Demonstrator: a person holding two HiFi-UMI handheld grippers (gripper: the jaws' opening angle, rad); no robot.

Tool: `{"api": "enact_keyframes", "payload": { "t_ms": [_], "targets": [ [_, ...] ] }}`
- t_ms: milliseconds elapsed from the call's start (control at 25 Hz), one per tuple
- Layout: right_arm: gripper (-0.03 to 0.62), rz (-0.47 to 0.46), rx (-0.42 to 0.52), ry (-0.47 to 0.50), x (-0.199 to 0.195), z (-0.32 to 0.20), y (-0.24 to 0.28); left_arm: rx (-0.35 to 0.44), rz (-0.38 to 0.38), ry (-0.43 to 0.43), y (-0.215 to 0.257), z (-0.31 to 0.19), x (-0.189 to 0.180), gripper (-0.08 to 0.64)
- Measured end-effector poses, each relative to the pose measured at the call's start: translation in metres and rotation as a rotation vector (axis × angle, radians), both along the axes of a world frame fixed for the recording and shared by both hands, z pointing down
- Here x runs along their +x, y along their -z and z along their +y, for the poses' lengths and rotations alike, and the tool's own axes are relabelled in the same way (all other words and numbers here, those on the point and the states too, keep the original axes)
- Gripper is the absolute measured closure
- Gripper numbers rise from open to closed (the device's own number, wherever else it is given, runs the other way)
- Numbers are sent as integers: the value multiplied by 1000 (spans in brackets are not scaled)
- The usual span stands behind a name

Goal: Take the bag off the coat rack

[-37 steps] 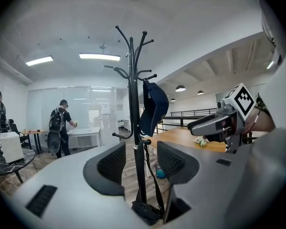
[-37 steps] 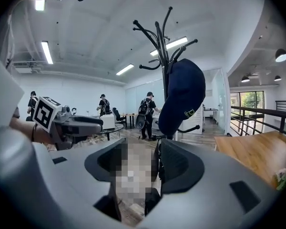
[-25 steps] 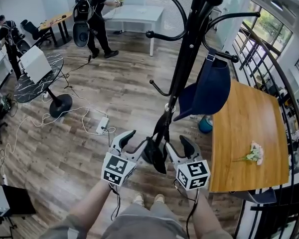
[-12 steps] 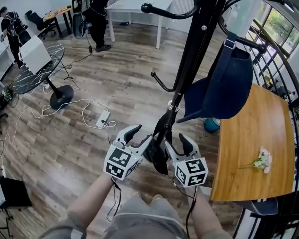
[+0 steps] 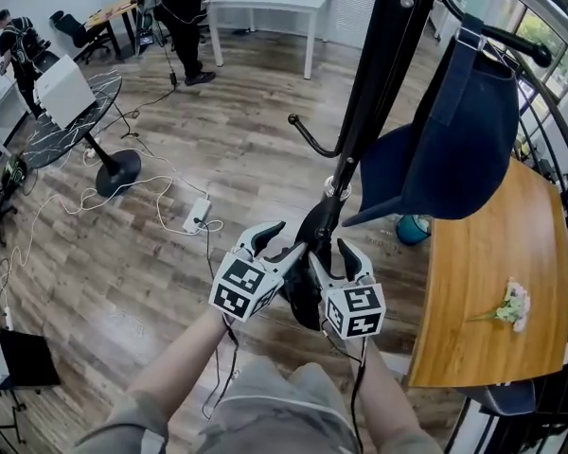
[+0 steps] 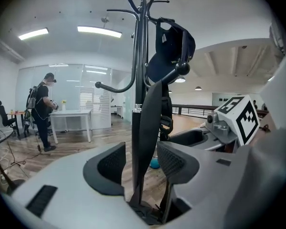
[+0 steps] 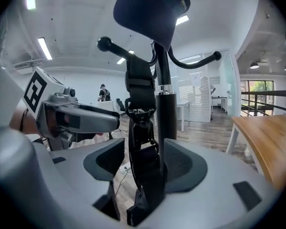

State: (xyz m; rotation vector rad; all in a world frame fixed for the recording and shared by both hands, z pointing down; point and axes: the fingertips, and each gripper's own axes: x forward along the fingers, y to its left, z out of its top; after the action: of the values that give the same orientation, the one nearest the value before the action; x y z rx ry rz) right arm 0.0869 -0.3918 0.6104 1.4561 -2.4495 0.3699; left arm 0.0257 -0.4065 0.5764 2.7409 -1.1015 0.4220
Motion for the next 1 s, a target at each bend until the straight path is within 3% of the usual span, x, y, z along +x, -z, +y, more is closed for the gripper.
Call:
{"api": "enact_keyframes", "payload": {
  "t_ms": [240,560,800,1000],
  "targets": [
    [339,-20,-8,11,-1,-15,-26,-13,-12,-18,-22,-8,14,336],
    [351,8,37,36,3,-16,-21,-29,52,9,-32,-20,26,337],
    [353,-2,80,-9,8,-16,-21,-59,118,-53,-33,-21,33,534],
    [342,-87,39,-15,1,-21,-25,-67,107,-29,-31,-20,25,543]
  ]
}}
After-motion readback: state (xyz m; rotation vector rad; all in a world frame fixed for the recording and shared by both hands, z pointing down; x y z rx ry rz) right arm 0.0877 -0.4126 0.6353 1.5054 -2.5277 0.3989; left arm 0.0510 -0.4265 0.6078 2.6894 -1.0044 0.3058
